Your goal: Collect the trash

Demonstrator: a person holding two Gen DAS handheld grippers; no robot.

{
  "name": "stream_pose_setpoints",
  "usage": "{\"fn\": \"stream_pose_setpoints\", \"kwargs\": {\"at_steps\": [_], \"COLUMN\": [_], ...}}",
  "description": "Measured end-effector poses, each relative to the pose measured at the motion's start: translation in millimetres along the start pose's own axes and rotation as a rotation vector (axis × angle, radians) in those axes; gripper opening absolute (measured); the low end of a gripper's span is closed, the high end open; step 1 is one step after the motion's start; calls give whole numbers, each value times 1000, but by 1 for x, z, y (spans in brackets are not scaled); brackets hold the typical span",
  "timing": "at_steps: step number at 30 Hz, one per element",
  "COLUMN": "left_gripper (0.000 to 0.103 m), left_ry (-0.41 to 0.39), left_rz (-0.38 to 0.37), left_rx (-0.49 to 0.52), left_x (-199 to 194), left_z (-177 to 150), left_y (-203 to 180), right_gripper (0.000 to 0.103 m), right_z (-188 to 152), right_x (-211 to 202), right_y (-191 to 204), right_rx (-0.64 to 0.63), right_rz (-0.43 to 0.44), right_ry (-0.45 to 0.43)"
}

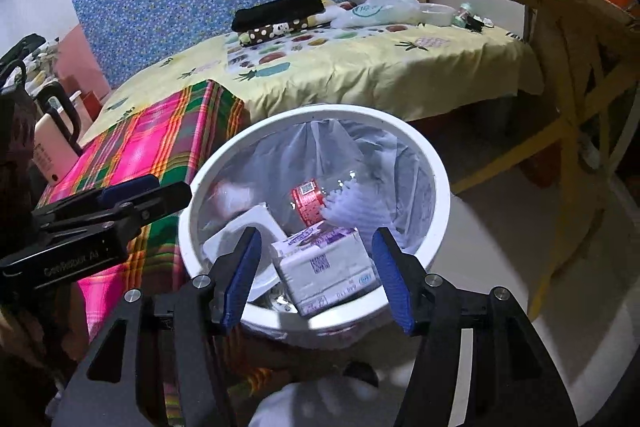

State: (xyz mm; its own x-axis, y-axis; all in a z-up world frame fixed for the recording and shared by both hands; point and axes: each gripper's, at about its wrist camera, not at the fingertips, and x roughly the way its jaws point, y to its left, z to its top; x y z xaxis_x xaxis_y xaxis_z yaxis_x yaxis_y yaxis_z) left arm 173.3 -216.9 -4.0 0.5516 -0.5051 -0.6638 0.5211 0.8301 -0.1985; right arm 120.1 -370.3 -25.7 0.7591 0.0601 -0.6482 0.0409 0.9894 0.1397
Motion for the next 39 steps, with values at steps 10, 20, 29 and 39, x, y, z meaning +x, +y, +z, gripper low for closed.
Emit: {"fn": "stream_pose_setpoints", "kwargs": {"at_steps": [10, 20, 29, 39], "left_gripper": [63, 63, 63, 63], "left_ry": [-21, -65, -69, -71], "left_rz": [65, 129, 171, 200], "left_rx": [-1, -13, -39, -52], "left_x": [-40, -88, -109, -118], "left_z": [-19, -46, -69, -83], "left_y": [1, 3, 9, 12], "right_gripper": [59, 59, 59, 59], "right_z": [-6, -20, -33, -40], "right_x": [-19, -40, -51, -56], "right_y": [23, 47, 60, 68], "right_rx": [-52, -126, -177, -194], "right_rz": [4, 44, 75, 88], "right_ry": [-23, -37, -28, -35]}}
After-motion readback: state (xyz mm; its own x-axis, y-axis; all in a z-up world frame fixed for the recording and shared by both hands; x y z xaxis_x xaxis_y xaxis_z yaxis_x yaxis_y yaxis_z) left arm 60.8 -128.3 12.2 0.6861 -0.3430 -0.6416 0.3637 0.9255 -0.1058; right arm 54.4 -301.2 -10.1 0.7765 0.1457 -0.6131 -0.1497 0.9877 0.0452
